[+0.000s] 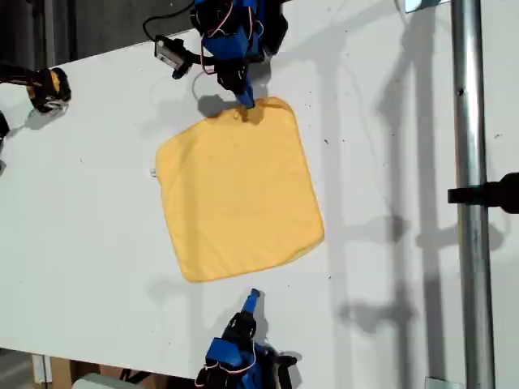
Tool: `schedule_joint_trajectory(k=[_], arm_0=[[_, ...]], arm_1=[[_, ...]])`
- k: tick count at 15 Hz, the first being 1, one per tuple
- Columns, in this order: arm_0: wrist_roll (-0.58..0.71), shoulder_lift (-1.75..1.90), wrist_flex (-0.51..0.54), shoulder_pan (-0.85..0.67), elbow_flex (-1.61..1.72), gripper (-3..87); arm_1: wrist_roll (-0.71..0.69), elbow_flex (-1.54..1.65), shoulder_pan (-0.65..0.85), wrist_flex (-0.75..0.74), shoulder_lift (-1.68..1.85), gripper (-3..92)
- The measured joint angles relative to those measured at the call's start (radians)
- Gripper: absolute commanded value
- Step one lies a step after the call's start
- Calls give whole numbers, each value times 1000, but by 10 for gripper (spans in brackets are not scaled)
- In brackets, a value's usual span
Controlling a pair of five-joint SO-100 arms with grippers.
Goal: Grasp corners of a towel and fold twice.
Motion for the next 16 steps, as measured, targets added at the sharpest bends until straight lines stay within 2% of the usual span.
schedule_joint_trajectory(k=[1, 3, 5, 12, 16], arm_0=[[-9, 0, 0, -9, 0, -15], [-287, -2, 0, -190, 2, -15], [-377, -2, 0, -216, 3, -15], [-393, -2, 0, -222, 3, -15], [-393, -2, 0, -222, 3, -15]], arm_1=[[0, 0, 11, 2, 6, -1], [0, -3, 84, 3, 6, -1], [0, -3, 89, 3, 6, -1], [-8, -97, 69, 3, -18, -1], [-149, -477, 69, 15, -394, -1]])
